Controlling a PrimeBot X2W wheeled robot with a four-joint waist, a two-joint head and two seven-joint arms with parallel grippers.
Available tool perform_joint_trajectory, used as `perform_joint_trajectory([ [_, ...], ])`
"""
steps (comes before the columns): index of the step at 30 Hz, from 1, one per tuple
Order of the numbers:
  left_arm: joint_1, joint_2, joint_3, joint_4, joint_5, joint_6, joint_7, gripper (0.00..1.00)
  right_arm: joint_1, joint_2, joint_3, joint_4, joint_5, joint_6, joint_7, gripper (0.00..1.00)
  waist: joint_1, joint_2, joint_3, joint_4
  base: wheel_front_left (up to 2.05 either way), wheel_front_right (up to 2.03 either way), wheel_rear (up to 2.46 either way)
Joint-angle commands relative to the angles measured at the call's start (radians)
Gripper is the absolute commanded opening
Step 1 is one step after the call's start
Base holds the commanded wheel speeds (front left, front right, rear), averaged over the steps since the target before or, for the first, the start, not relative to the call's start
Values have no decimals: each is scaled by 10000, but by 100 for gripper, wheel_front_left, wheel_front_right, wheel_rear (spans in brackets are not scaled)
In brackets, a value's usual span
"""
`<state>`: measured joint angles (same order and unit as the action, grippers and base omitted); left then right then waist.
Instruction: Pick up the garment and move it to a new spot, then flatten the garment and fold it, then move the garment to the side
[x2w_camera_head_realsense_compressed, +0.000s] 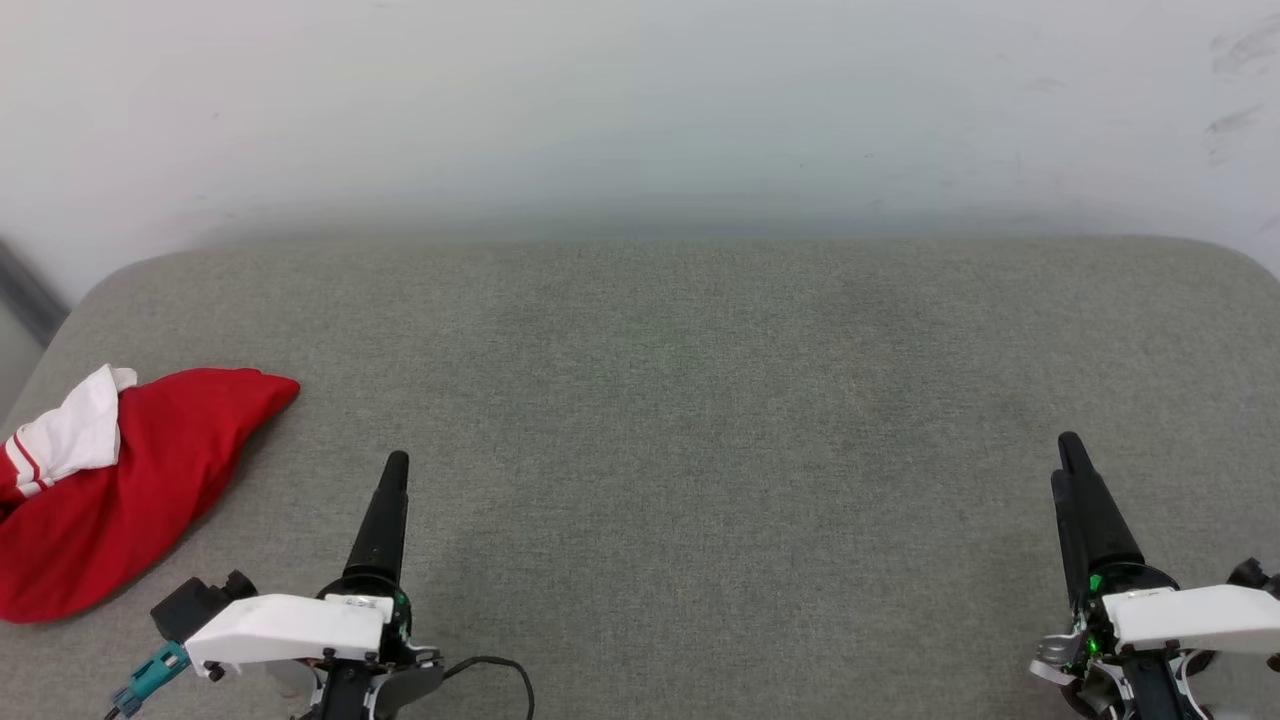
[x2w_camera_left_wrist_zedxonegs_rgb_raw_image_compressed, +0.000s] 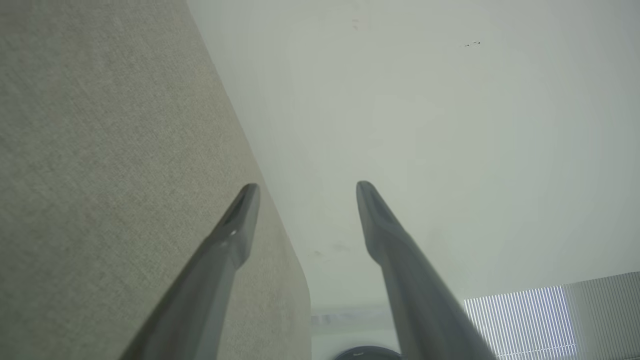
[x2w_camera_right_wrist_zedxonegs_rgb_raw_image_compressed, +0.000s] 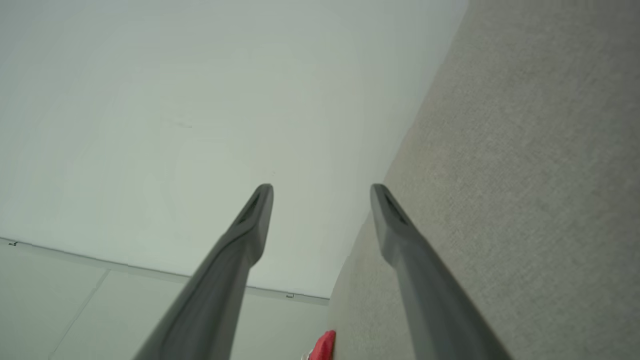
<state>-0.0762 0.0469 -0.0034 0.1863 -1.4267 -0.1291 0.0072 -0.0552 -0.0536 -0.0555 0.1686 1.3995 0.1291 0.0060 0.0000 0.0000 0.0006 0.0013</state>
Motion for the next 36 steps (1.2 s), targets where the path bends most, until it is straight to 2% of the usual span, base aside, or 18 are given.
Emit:
perform_joint_trajectory([
  [1,-288,32,-123,-231,410,-16,-107,100,-72,-90,89,-295,-389,16,-102,100,0,0,-3,-1,0,0,0],
  [10,-331,67,-446,-234,2148,-17,-458,100,6,-238,291,-555,-2397,17,-452,100,0,0,-12,14,0,0,0],
  [20,-413,163,-781,-89,3863,-19,-811,100,226,-117,215,-626,-4401,18,-767,100,0,0,-52,44,0,0,0],
  [36,-472,153,-740,201,6513,18,-1306,100,423,-20,173,-1053,-7603,20,-538,100,0,0,-104,62,0,0,0],
])
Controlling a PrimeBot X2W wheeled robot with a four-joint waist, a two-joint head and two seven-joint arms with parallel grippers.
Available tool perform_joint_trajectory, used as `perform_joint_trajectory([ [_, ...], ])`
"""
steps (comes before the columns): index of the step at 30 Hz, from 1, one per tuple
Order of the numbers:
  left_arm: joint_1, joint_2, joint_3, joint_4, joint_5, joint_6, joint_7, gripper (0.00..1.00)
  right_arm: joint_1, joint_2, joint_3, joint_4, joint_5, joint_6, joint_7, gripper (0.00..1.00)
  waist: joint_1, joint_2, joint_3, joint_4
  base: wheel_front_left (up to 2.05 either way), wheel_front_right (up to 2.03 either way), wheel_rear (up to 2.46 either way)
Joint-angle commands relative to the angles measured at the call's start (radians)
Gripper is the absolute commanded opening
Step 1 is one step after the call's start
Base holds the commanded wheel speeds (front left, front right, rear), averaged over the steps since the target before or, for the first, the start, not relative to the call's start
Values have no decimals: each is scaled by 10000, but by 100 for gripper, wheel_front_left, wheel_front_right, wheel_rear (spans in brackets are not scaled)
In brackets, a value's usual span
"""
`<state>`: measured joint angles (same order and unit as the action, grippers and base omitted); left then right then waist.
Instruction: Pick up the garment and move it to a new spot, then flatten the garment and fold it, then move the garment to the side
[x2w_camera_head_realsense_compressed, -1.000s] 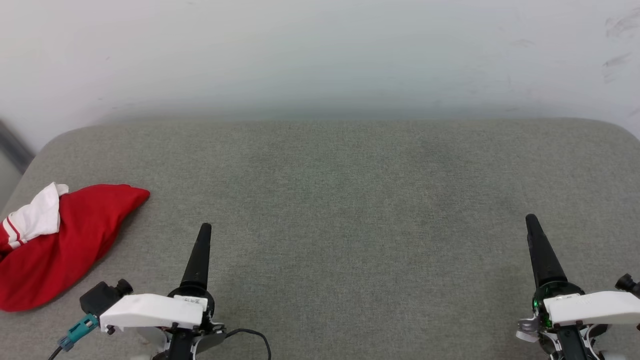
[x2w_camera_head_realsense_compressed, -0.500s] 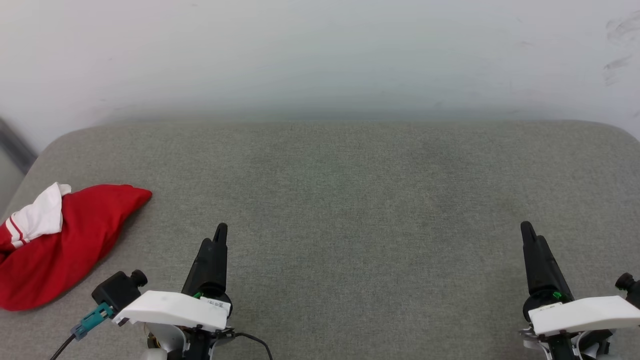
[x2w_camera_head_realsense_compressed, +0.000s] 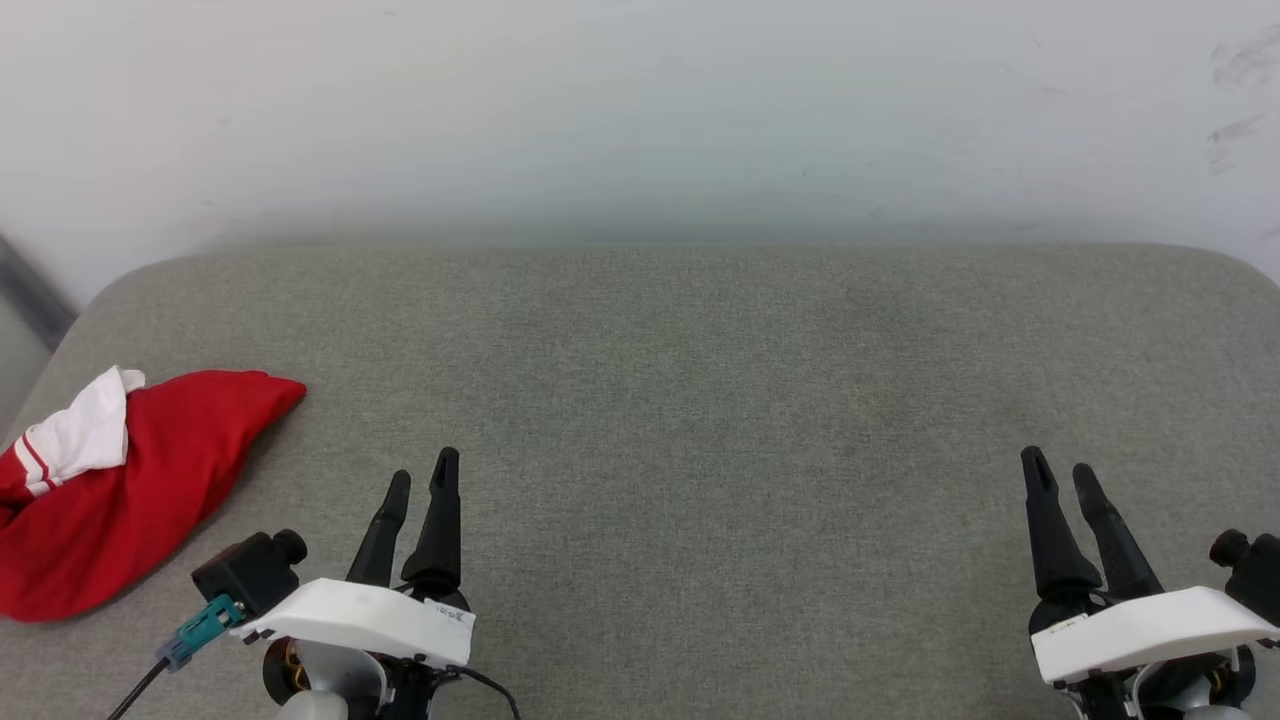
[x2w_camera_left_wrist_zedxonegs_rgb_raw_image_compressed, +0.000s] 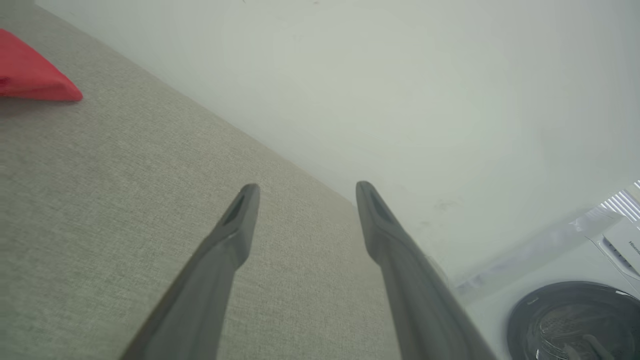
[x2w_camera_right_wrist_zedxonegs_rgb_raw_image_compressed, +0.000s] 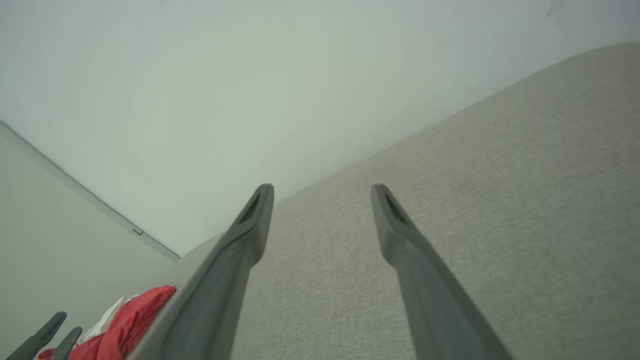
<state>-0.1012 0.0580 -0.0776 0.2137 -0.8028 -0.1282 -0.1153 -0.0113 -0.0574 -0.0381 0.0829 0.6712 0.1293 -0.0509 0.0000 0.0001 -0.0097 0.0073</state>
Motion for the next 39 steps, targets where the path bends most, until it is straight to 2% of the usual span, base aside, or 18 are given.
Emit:
perform_joint_trajectory([
  [1,-232,42,-1,-55,447,19,-113,100,-2,23,-14,-228,-518,19,53,100,0,-1,-3,4,0,0,0],
  [17,-274,28,-47,77,2622,40,-534,100,201,67,-128,-636,-2752,20,160,100,0,-1,-39,50,0,0,0],
  [39,-280,-26,-210,238,4412,10,-1023,100,424,79,-317,-860,-4247,22,39,100,0,-1,-75,69,0,0,0],
])
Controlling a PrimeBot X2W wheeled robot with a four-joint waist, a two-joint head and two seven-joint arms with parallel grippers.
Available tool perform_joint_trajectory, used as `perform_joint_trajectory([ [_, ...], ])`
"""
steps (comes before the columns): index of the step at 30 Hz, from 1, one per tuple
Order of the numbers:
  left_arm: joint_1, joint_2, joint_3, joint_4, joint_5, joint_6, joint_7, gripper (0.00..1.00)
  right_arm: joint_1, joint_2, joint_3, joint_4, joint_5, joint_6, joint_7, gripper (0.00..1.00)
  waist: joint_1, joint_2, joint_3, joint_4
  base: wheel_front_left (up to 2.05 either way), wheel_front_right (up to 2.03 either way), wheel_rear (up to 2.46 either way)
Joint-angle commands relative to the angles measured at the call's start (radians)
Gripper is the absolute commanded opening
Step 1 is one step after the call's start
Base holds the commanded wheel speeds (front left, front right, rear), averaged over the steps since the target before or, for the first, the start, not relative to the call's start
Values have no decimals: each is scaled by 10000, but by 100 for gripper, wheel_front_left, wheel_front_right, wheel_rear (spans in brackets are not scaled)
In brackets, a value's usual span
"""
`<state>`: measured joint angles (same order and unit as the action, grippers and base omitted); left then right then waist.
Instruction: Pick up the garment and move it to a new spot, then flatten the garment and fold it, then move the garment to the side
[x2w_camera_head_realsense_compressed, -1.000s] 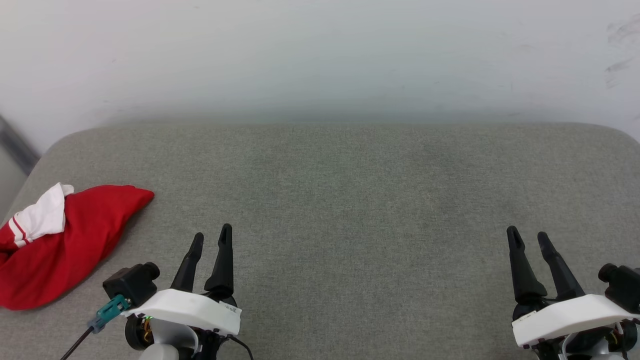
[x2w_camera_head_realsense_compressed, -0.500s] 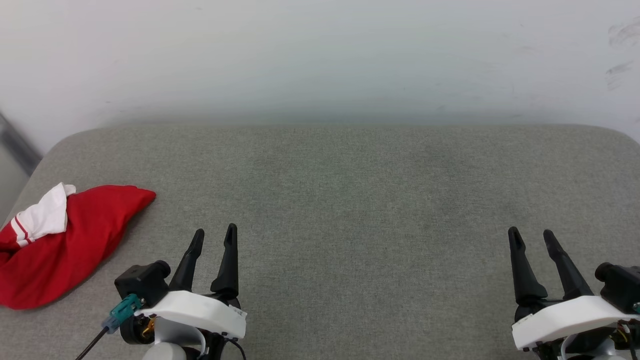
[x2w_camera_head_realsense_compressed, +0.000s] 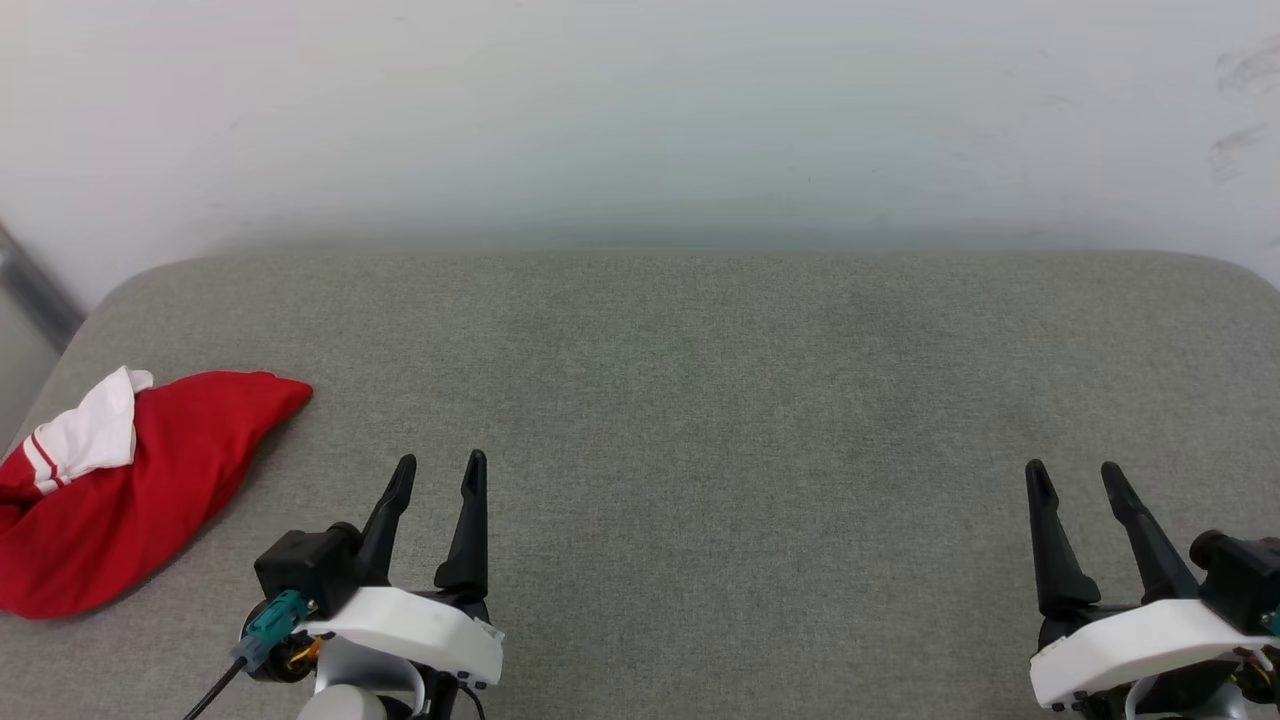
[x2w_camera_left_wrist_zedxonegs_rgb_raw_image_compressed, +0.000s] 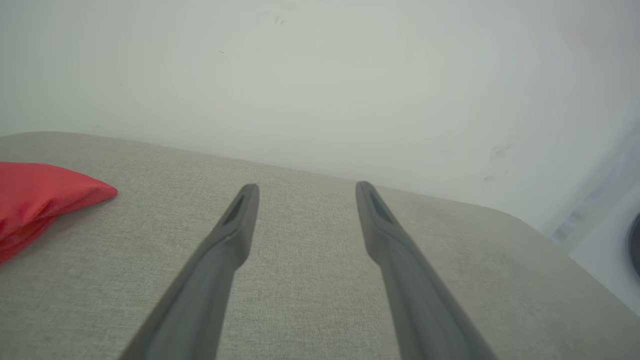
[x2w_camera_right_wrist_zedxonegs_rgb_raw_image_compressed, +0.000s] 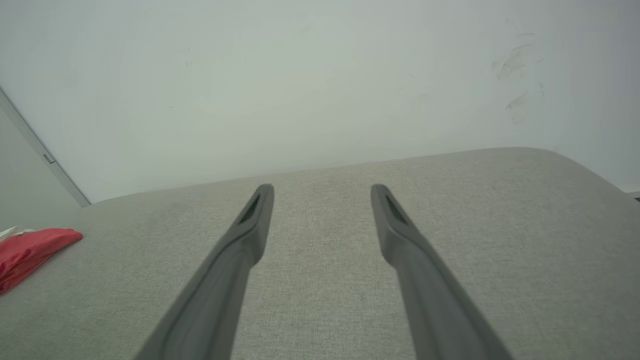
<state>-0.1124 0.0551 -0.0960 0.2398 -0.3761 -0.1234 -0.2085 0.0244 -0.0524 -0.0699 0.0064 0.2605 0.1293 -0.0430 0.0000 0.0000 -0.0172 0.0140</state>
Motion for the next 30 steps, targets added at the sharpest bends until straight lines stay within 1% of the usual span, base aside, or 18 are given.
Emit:
perform_joint_trajectory([
  [1,-170,2,-30,-2,222,-38,-96,100,78,28,-7,-88,-186,22,-51,100,0,0,-4,4,0,0,0],
  [21,-249,-26,-140,427,1551,24,-483,100,197,34,-57,-92,-1307,23,-314,100,0,0,-65,31,0,0,0],
  [27,-288,-35,-180,518,1830,53,-590,100,227,36,-46,-53,-1568,13,-404,100,0,0,-84,43,0,0,0],
  [30,-280,-39,-159,598,1696,60,-582,100,200,36,-58,19,-1450,13,-437,100,0,0,-80,45,0,0,0],
])
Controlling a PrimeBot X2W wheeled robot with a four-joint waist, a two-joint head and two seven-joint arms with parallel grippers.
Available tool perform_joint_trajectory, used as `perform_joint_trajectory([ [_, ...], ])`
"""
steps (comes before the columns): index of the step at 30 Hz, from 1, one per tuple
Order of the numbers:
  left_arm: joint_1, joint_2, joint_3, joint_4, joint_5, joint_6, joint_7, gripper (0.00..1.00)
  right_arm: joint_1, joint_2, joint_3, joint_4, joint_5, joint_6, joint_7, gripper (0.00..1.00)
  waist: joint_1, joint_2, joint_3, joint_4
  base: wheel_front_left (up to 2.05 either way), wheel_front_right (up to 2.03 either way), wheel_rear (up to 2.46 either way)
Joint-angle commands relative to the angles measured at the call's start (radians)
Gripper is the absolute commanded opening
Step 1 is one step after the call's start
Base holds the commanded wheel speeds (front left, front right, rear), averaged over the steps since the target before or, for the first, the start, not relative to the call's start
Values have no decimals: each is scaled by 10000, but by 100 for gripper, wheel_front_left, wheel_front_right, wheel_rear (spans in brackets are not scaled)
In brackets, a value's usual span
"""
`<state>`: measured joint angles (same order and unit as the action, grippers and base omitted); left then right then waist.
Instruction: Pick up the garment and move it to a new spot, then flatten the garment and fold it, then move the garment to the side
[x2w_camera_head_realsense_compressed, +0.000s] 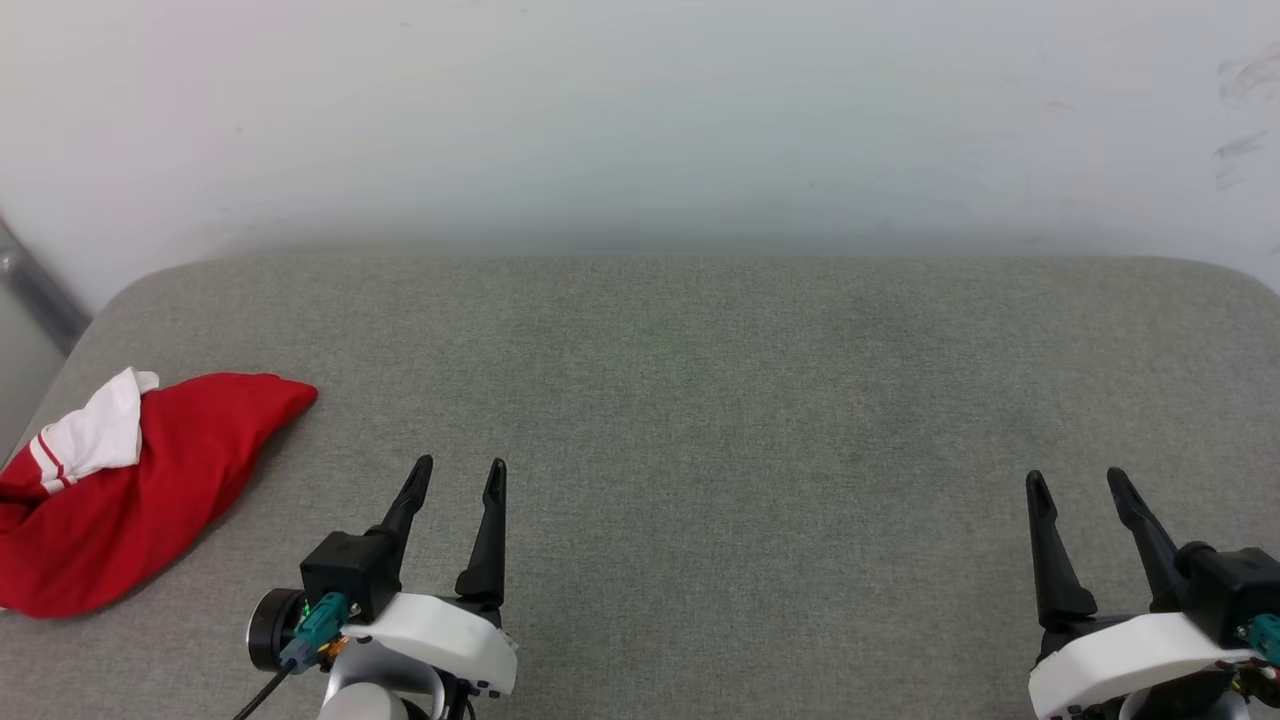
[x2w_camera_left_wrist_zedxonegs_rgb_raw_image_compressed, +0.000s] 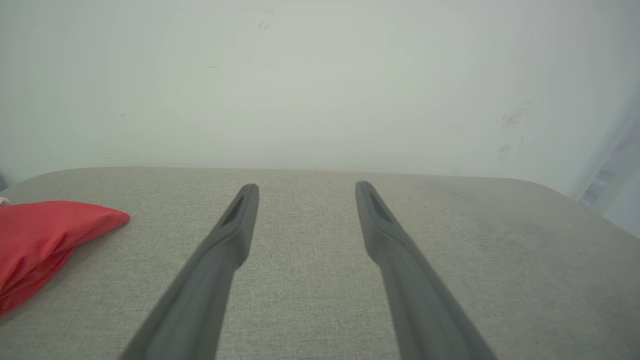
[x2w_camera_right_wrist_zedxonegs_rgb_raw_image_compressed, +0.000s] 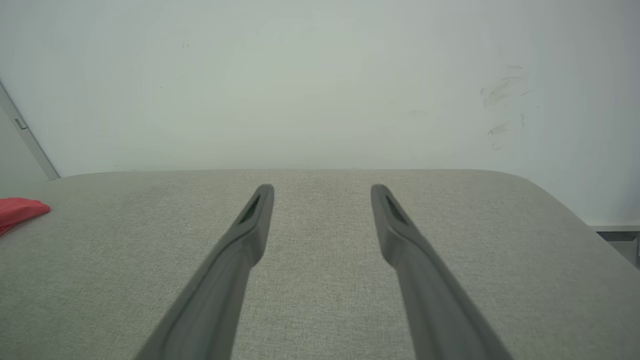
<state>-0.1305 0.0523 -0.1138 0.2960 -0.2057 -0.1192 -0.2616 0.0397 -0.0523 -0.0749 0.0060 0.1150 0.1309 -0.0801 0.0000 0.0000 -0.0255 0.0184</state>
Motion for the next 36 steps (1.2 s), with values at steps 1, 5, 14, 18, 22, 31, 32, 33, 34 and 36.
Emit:
perform_joint_trajectory([
  [1,-113,-12,16,53,-50,24,-53,100,33,34,-16,43,30,-3,-79,100,0,0,8,3,0,0,0],
  [5,-127,-15,26,135,-147,48,-51,100,-41,34,-34,121,116,-3,-89,100,0,0,20,1,0,0,0],
  [14,-186,-14,26,188,-27,110,-51,100,-99,34,-69,236,57,-3,-159,100,0,0,38,71,0,0,0],
  [18,-276,53,-44,217,187,160,-51,100,-87,34,-82,162,-66,-3,-151,100,0,0,97,366,0,0,0],
  [22,-437,118,-107,233,297,216,-40,100,-9,33,-102,34,-152,-3,-78,100,0,0,173,1016,0,0,0],
  [31,-621,319,175,280,282,311,-40,100,-131,28,34,-200,-245,-3,58,100,0,0,266,2995,0,0,0],
  [32,-622,339,201,279,300,334,-40,100,-148,27,32,-215,-263,-3,78,100,0,0,274,3237,0,0,0],
  [33,-623,380,267,284,312,374,-40,100,-166,27,82,-233,-242,-3,78,100,0,0,278,3450,0,0,0],
  [34,-630,415,322,296,295,400,-40,100,-176,25,93,-257,-255,-3,81,100,0,0,283,3682,0,0,0],
  [36,-664,476,420,314,269,415,-40,100,-198,24,121,-295,-255,-3,109,100,0,0,294,4089,0,0,0],
])
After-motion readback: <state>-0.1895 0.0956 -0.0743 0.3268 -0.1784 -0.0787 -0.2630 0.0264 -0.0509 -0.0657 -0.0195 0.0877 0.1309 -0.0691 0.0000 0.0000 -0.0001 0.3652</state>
